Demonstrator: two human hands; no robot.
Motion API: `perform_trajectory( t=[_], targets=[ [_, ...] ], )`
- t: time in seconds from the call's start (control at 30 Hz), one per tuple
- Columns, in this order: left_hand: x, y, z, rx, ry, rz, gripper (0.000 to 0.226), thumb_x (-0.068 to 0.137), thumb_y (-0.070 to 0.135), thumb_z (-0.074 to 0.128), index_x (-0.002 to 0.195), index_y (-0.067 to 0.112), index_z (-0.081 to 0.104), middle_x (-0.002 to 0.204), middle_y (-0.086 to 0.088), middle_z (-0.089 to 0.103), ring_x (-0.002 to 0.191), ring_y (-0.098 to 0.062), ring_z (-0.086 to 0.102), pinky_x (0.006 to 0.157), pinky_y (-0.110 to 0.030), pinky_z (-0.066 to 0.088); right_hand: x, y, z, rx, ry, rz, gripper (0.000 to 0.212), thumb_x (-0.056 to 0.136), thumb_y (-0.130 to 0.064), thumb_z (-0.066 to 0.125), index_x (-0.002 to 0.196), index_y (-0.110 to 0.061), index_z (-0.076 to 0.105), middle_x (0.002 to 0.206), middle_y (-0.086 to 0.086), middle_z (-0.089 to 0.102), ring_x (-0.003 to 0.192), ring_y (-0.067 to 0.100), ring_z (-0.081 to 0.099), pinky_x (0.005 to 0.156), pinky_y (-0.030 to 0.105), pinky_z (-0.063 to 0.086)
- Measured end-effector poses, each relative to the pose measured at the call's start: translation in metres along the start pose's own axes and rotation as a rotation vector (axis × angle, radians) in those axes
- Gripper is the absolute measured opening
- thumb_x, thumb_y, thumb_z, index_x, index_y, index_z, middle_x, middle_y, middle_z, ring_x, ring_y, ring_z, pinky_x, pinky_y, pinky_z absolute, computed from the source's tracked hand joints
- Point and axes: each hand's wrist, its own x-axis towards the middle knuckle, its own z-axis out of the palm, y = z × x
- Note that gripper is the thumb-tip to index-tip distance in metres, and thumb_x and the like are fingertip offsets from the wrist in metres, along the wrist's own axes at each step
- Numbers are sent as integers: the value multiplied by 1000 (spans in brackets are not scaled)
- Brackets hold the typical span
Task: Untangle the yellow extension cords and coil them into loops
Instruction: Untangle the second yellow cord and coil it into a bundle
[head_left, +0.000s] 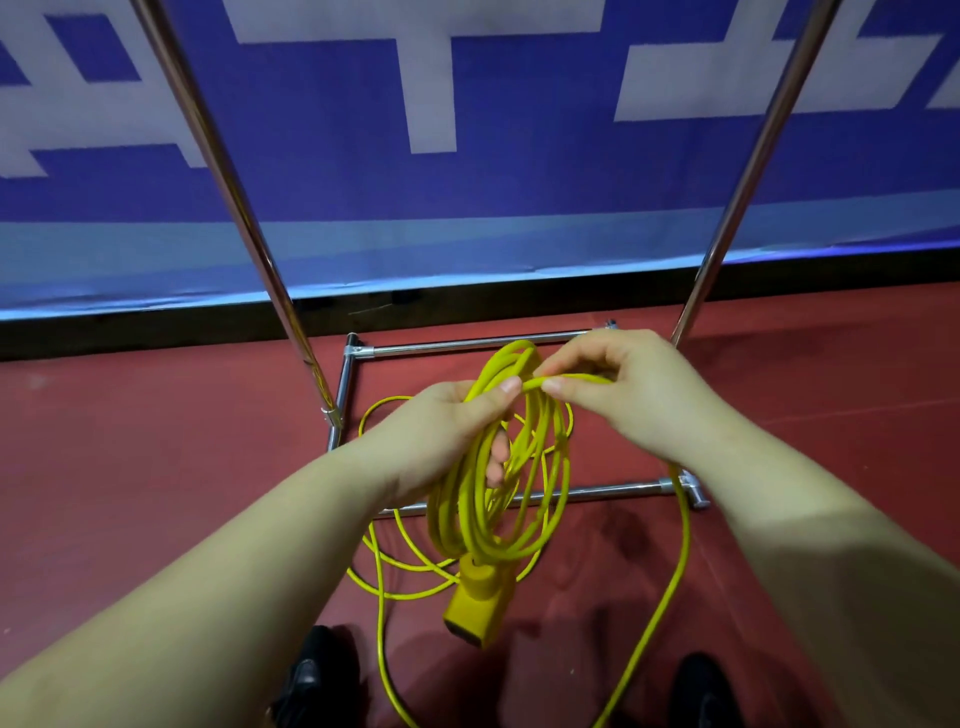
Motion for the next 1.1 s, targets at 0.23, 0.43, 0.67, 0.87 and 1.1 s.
perform_trajectory(
  t=[0.23,0.43,0.67,0.87,1.1],
  targets=[
    [0,2,1,-20,-21,18,26,83,34,59,72,13,49,46,3,44,40,-12,42,54,-29,43,-6,-4,13,-2,62,39,12,76,-23,74,76,-28,62,68,-7,67,67,16,66,67,32,52],
    [3,8,-15,-100,114,86,39,92,29,52,58,15,40,45,4,36,39,-11,36,51,-25,39,-10,19,8,-397,-254,227,22,91,-34,53,74,-22,51,74,-4,66,68,15,58,67,29,44],
    [6,13,-48,-484,340,142,32,96,34,47,68,17,42,45,8,35,37,-7,37,47,-19,43,-20,46,5,-566,-499,434,6,92,-20,53,89,-19,59,87,3,71,64,11,61,72,26,50],
    [7,4,-34,-240,346,110,21,89,23,61,74,15,48,49,5,44,41,-9,43,44,-21,40,-14,15,1,345,-48,489,9,93,-11,53,85,-15,52,71,9,66,44,11,62,47,22,53],
    [4,2,-13,-77,187,56,17,90,22,58,100,7,58,90,-11,73,83,-23,70,74,-36,56,2,-1,3,931,195,568,9,92,-10,53,83,-8,53,65,4,70,52,15,68,48,25,55]
  ],
)
